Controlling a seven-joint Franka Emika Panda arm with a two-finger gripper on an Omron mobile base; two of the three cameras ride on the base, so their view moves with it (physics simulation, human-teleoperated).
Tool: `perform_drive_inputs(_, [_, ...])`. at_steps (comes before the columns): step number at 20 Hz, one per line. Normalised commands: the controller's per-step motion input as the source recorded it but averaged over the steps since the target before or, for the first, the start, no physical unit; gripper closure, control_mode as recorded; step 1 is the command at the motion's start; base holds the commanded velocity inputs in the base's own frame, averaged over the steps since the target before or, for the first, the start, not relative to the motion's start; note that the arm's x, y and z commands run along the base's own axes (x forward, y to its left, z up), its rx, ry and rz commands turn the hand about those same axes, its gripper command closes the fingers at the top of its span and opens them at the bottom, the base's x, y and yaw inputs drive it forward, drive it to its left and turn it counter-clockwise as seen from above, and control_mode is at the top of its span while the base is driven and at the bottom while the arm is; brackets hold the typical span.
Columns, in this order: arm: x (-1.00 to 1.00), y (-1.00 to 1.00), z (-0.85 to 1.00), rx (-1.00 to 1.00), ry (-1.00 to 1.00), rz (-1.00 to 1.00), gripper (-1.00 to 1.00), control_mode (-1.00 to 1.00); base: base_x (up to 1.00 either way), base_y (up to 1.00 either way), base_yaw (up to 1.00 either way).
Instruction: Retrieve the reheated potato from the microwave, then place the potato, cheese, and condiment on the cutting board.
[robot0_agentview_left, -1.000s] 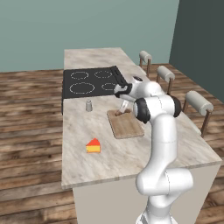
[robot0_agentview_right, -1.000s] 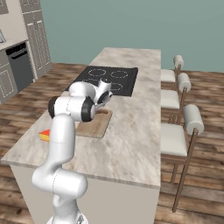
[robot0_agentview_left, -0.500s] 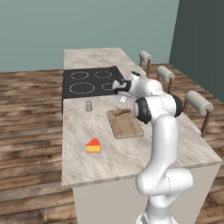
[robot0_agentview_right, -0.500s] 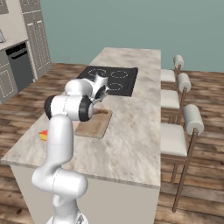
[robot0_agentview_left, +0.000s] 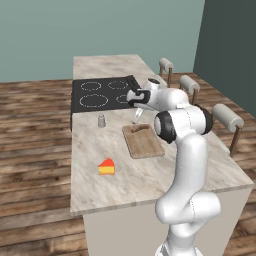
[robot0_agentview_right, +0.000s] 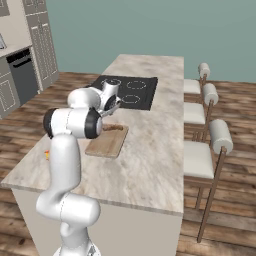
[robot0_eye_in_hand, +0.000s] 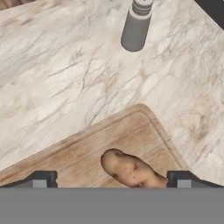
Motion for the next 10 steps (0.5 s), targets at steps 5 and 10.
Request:
perform_drive_inputs(5, [-0.42, 0.11, 0.0, -0.03, -0.11, 0.0, -1.0, -1.0, 0.0, 0.0, 0.0])
perform_drive_inputs(10, [-0.36, 0.27, 0.16, 0.0, 0.0, -0.22, -1.0, -1.0, 0.0, 0.0, 0.0])
